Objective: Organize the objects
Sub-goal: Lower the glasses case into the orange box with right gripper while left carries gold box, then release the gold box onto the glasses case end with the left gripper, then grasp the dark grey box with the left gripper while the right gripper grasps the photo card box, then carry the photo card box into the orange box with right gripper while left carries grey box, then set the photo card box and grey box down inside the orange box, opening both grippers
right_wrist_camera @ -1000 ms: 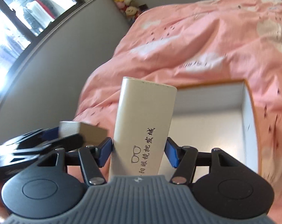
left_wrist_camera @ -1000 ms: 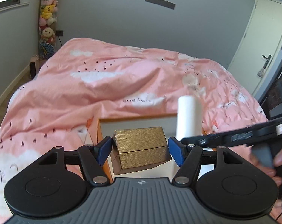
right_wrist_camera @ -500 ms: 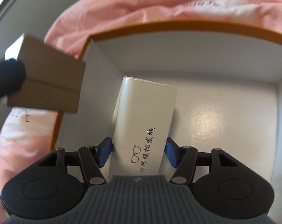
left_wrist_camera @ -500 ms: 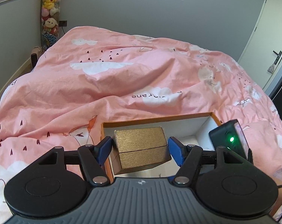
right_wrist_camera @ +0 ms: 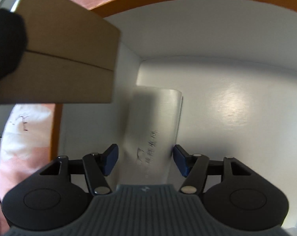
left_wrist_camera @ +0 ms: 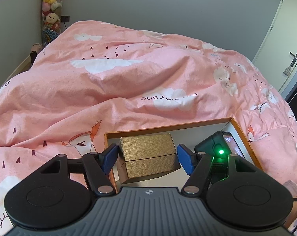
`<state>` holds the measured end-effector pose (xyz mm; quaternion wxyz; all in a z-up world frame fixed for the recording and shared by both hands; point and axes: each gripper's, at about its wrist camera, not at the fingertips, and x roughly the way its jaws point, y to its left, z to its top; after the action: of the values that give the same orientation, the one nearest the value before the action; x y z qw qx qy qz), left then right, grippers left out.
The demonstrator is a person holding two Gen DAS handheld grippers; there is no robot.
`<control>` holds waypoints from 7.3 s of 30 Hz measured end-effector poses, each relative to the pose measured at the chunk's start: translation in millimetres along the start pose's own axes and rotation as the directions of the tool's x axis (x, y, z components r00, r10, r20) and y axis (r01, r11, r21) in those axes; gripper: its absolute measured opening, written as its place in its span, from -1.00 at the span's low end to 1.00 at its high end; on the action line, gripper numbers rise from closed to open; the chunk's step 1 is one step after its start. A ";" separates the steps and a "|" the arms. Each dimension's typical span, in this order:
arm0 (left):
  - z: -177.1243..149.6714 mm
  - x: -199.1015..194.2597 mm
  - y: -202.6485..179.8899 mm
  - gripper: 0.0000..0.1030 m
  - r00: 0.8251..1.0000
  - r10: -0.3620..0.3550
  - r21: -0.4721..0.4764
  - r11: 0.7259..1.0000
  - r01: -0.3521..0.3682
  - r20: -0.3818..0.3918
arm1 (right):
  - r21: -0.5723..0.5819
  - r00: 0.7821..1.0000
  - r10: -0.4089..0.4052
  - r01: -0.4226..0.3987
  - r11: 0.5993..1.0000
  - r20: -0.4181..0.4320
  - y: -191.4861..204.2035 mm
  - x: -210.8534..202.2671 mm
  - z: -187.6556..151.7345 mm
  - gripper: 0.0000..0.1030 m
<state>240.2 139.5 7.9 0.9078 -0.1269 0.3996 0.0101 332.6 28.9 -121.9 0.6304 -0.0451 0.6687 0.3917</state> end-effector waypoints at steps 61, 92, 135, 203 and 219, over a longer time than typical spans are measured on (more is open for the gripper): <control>-46.7 -45.2 -58.3 0.52 0.998 -0.047 0.130 0.991 0.041 0.043 | -0.048 0.924 -0.063 0.088 0.995 0.378 -16.0 -137.0 -90.3 -0.27; -197.7 -27.8 -38.7 0.62 0.884 -0.296 -0.287 0.938 0.196 -0.363 | 0.174 0.948 -0.027 -0.030 0.984 0.318 -25.4 -118.9 -271.5 -0.54; -179.6 -55.3 -46.1 -0.18 0.929 -0.237 -0.184 0.965 0.189 -0.285 | 0.018 0.938 -0.173 0.176 0.984 0.300 -48.8 -98.2 -272.8 -0.11; -70.1 86.2 -33.2 -0.18 0.885 -0.206 -0.186 0.973 0.139 -0.417 | -0.030 0.952 -0.192 0.205 0.978 0.240 -73.3 -126.1 -58.2 -0.53; -64.0 72.3 -38.9 -0.10 0.907 -0.068 -0.053 0.997 0.050 -0.416 | -0.003 0.969 -0.150 0.154 0.988 0.197 -75.2 -121.1 -49.0 -0.53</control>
<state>247.7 80.6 -77.5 0.7985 -0.1569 0.5800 -0.0363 359.1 -103.8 -55.7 0.7211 -0.0631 0.5940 0.3511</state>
